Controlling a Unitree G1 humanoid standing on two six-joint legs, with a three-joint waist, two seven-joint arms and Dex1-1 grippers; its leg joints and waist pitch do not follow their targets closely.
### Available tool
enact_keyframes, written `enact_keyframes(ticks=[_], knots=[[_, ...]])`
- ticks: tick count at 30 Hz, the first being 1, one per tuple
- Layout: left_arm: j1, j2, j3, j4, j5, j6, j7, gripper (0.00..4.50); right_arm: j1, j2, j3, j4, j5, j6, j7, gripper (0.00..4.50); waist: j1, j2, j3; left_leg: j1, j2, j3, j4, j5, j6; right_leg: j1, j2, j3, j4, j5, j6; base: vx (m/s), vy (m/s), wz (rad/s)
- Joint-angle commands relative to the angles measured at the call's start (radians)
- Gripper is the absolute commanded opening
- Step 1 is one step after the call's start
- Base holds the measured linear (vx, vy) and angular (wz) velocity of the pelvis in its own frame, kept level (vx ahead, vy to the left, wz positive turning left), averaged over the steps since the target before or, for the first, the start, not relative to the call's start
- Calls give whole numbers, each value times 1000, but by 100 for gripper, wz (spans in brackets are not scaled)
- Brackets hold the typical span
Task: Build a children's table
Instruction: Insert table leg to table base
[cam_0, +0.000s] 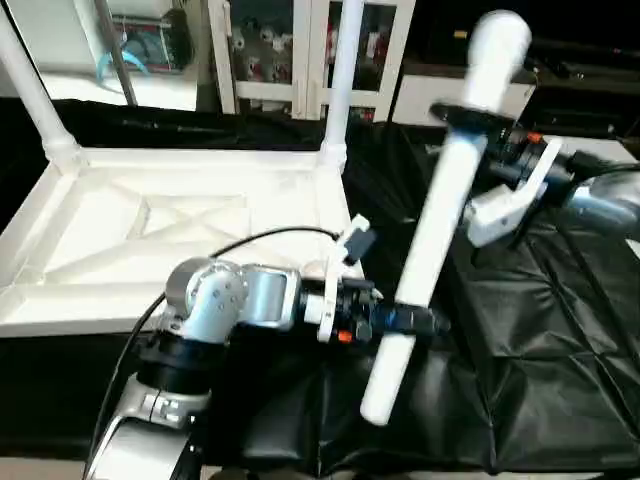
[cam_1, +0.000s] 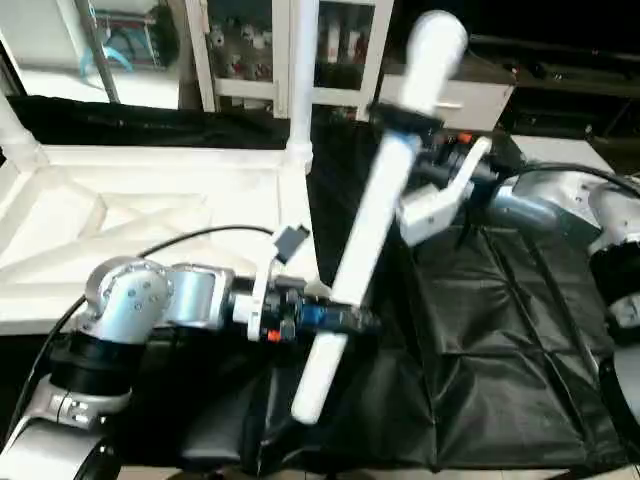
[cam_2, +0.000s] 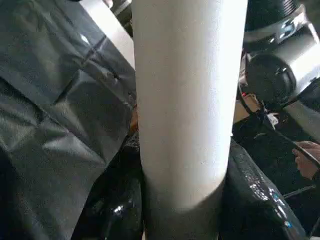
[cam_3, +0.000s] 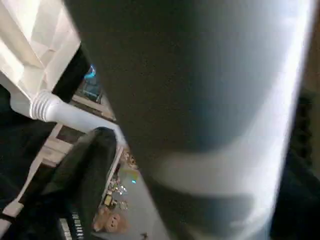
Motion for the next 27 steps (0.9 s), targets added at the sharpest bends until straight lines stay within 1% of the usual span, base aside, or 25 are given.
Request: enact_keyframes(ticks=[1,3,4,6,10,11,12,13,15,16,17,18,19,20,21,22,23,24,25,26,27], knots=[[-23,-2,-4,-30,-4,-18,-15,151,-7,-4,28,33,-40,-38,-19,352,-10,-20,-71,26,30,-17,-58,-355,34,29,-28,25,-86,-437,-130,0,0,0],[-26,3,-7,-26,2,-25,-19,151,-15,-5,39,47,-56,-44,-37,336,-12,-22,-73,24,29,-16,-58,-356,35,31,-27,26,-85,-427,-131,0,0,0],[-26,3,-7,-26,2,-25,-19,151,-15,-5,39,47,-56,-44,-37,336,-14,-21,-74,22,30,-17,-58,-347,37,33,-27,26,-83,-409,-137,0,0,0],[-27,12,-15,-25,14,-37,-25,151,-28,-8,57,68,-80,-49,-67,310,-22,-19,-76,18,30,-17,-58,-332,41,35,-26,27,-78,-368,-153,0,0,0],[-27,25,-31,-31,29,-58,-33,151,-40,-10,73,90,-103,-55,-96,289,-25,-19,-77,16,30,-18,-56,-321,48,38,-29,27,-75,-355,-162,0,0,0],[-27,34,-42,-33,41,-75,-38,151,-52,-9,86,110,-121,-61,-120,268,-27,-19,-77,14,30,-17,-56,-317,49,39,-28,28,-74,-343,-164,0,0,0],[-27,42,-54,-33,56,-93,-41,151,-53,-9,88,115,-123,-62,-123,261,-26,-18,-77,16,31,-18,-56,-316,49,37,-29,28,-74,-344,-165,0,0,0],[-27,51,-68,-35,72,-112,-46,151,-54,-10,89,120,-124,-63,-123,256,-29,-19,-77,15,30,-16,-55,-319,50,37,-27,28,-74,-342,-166,0,0,0],[-26,63,-87,-35,92,-137,-53,151,-55,-10,92,128,-130,-62,-127,237,-29,-18,-77,15,31,-17,-56,-314,51,39,-28,29,-72,-333,-168,0,0,0],[-26,78,-108,-36,118,-168,-62,151,-56,-10,93,131,-134,-61,-130,226,-28,-16,-77,15,31,-17,-56,-312,51,39,-29,29,-73,-329,-170,0,0,0],[-27,95,-132,-38,148,-205,-72,151,-60,-10,100,139,-142,-61,-143,220,-29,-16,-78,14,32,-18,-56,-310,50,40,-29,30,-71,-319,-173,0,0,0],[-29,106,-148,-38,169,-230,-79,151,-61,-11,103,142,-145,-59,-148,217,-28,-15,-78,14,32,-19,-57,-306,49,41,-29,30,-70,-316,-172,0,0,0],[-30,119,-165,-39,191,-257,-87,151,-64,-12,109,148,-151,-58,-158,215,-30,-15,-78,16,33,-17,-57,-304,48,41,-30,32,-68,-301,-178,0,0,0],[-37,133,-178,-31,213,-276,-89,151,-67,-12,114,154,-156,-55,-165,213,-30,-13,-78,15,33,-17,-57,-301,48,41,-29,32,-68,-291,-182,0,0,0],[-44,151,-193,-28,233,-301,-104,151,-68,-13,117,159,-159,-52,-169,213,-31,-14,-78,14,32,-16,-57,-301,47,42,-29,32,-66,-288,-183,0,0,0],[-48,163,-203,-24,244,-317,-117,186,-73,-13,123,167,-167,-52,-180,212,-31,-12,-78,16,32,-17,-57,-305,47,41,-29,31,-67,-298,-182,0,0,0],[-57,192,-216,-22,268,-352,-145,207,-80,-14,133,181,-179,-46,-197,212,-32,-13,-77,16,32,-18,-58,-311,41,41,-31,32,-67,-307,-181,0,0,0],[-57,192,-216,-22,268,-352,-145,221,-80,-14,133,181,-179,-46,-197,212,-32,-12,-78,17,33,-18,-58,-314,39,40,-31,31,-68,-311,-181,0,0,0],[-59,203,-220,-23,275,-370,-161,225,-83,-14,138,186,-184,-45,-204,211,-34,-10,-76,20,34,-17,-58,-329,34,37,-30,32,-69,-315,-185,0,0,0],[-60,208,-221,-24,277,-376,-167,248,-84,-14,139,188,-185,-44,-206,205,-34,-11,-76,21,33,-16,-57,-338,28,37,-30,32,-69,-320,-185,0,0,0],[-62,219,-225,-30,282,-393,-185,259,-85,-14,140,190,-188,-43,-209,200,-35,-13,-75,18,33,-17,-58,-336,27,40,-30,32,-68,-319,-183,0,0,0]])
